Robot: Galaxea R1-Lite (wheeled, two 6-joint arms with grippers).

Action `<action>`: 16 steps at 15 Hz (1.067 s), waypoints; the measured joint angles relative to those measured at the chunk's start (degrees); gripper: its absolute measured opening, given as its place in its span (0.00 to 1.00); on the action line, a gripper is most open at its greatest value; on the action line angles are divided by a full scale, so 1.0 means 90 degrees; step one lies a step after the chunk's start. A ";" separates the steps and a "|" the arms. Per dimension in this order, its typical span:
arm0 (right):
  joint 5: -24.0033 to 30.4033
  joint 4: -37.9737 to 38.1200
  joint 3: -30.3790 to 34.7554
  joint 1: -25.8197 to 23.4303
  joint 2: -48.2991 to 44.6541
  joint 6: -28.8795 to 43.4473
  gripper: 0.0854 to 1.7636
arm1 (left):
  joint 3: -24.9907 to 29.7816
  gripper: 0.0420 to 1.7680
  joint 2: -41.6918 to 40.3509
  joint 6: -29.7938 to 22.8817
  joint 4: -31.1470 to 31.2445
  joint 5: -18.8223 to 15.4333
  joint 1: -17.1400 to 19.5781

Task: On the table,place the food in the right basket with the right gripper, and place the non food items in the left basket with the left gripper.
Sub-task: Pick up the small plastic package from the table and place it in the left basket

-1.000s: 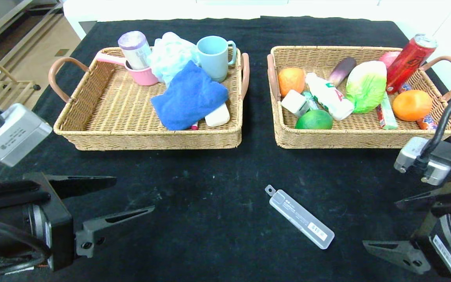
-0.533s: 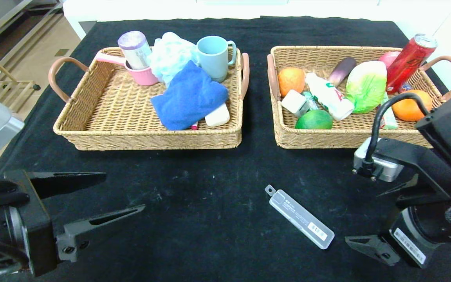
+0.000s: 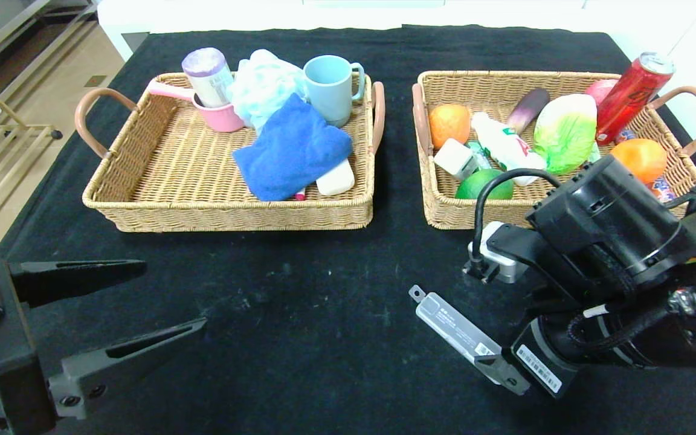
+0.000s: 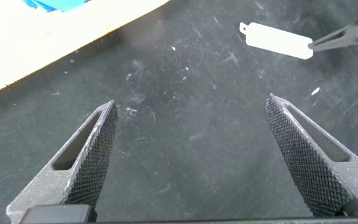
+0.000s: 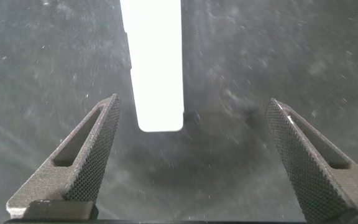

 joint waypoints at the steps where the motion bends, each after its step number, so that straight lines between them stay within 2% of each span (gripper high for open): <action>1: -0.0007 -0.0005 -0.0070 0.0033 0.0098 0.0087 0.97 | 0.0000 0.97 -0.0030 0.0007 0.0001 0.0000 -0.0005; 5: -0.0046 -0.0165 -0.0150 0.0207 0.0423 0.0303 0.97 | 0.0000 0.97 -0.0146 0.0049 0.0009 0.0000 -0.0064; 8: -0.0523 -0.0348 -0.0282 0.0294 0.0653 0.0359 0.97 | 0.0012 0.97 -0.0232 0.0119 0.0014 0.0003 -0.0125; 16: -0.0573 -0.0301 -0.0425 0.0370 0.0887 0.0566 0.97 | 0.0056 0.97 -0.0336 0.0223 0.0019 0.0007 -0.0221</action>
